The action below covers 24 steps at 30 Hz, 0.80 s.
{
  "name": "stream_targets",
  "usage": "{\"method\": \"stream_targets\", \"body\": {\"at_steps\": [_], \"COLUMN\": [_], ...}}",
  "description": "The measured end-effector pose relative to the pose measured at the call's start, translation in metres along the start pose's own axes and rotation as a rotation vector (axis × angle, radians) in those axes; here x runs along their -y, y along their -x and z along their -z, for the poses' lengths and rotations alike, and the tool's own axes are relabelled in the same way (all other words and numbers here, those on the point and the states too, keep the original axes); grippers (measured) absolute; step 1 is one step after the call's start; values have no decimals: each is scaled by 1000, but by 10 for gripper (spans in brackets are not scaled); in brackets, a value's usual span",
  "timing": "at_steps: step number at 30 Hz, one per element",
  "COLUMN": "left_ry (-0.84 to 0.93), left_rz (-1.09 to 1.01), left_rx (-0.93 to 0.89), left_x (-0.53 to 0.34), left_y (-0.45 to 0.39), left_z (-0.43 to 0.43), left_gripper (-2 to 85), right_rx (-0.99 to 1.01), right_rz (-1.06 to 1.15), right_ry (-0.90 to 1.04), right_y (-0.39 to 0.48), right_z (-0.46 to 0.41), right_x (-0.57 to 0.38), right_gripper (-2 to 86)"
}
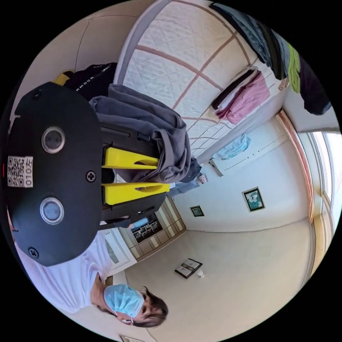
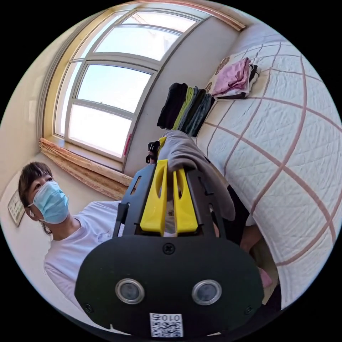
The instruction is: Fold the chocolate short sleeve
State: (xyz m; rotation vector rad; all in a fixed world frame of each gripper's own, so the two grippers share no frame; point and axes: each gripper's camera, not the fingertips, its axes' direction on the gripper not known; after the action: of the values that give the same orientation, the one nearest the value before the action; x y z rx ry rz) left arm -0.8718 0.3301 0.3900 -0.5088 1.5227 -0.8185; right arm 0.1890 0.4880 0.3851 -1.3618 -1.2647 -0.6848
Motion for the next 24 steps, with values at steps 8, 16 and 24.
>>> {"method": "stream_targets", "body": {"at_steps": [8, 16, 24], "left_ry": [-86, 261, 142], "left_rz": [-344, -102, -55], "left_rx": [369, 894, 756], "left_x": [119, 106, 99], "left_y": [-65, 79, 75], "left_z": [57, 29, 53], "left_gripper": [93, 91, 94], "right_rx": [-240, -260, -227], "right_rz": [243, -183, -169], "right_ry": [-95, 165, 126], "right_y": [45, -108, -92], "right_z": [-68, -214, -205], "right_x": [146, 175, 195], "right_gripper": [44, 46, 44]}}
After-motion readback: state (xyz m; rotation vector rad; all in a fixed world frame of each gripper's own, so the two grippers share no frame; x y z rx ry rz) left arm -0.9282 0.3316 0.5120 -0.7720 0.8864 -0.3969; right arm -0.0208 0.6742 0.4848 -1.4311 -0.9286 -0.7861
